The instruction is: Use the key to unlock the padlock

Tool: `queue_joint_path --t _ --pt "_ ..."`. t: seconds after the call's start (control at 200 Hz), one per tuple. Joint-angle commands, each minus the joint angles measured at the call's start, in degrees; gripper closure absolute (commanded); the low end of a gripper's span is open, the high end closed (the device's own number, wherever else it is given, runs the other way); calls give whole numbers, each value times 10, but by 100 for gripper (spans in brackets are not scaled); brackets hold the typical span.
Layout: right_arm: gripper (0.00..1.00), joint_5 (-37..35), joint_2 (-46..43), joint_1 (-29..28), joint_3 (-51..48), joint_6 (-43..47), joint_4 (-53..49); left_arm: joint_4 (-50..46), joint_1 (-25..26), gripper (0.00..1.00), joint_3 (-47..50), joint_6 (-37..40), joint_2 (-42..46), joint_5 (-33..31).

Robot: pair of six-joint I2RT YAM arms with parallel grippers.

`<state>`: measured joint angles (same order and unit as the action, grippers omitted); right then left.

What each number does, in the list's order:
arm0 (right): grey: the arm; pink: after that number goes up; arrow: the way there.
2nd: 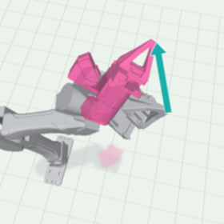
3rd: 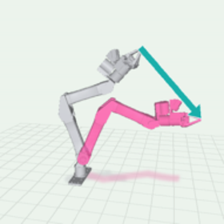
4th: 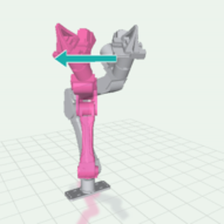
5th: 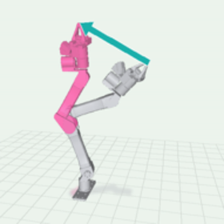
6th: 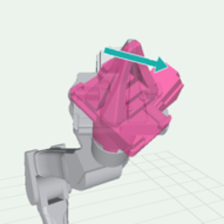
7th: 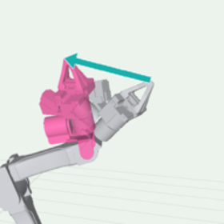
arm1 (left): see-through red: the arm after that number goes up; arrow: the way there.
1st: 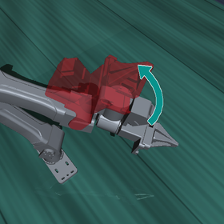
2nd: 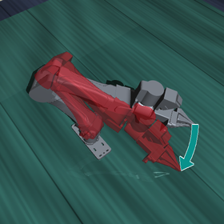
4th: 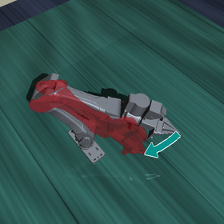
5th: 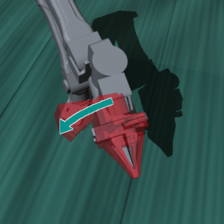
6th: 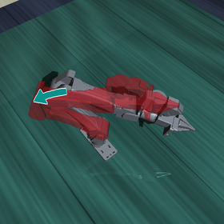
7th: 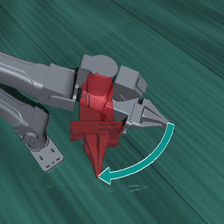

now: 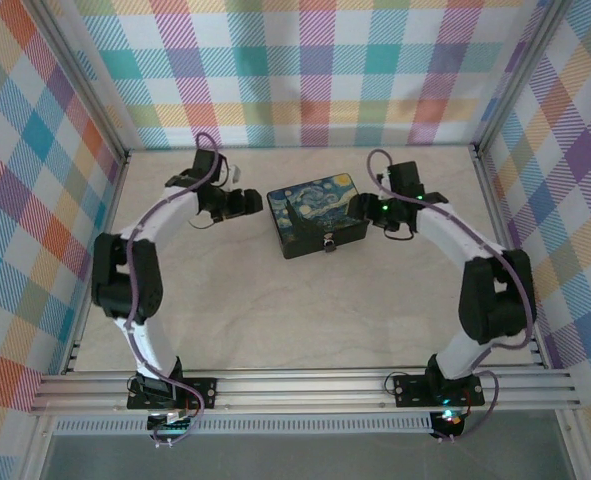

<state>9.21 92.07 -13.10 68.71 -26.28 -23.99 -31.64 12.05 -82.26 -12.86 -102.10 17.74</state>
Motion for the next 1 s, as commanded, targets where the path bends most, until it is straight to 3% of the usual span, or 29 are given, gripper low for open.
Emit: queue_joint_path --t 0.0,0.16,0.305,0.515,0.715,0.995 --pt "28 -109 -74 69 -49 -100 -118 -23 -4 20 39 -36 59 -45" --pt "26 -209 -168 168 -169 -205 -206 -3 -2 20 92 -71 64 -14" --pt "25 -240 -234 253 -243 -269 -244 -9 3 22 91 -87 44 2" --pt "26 -265 -238 361 -265 -257 -268 -6 2 21 86 -89 54 25" --pt "32 -225 -227 423 -298 -225 -212 -6 -1 22 90 -83 44 12" --pt "40 -201 -178 430 -279 -164 -179 -28 -1 24 76 -87 53 -8"
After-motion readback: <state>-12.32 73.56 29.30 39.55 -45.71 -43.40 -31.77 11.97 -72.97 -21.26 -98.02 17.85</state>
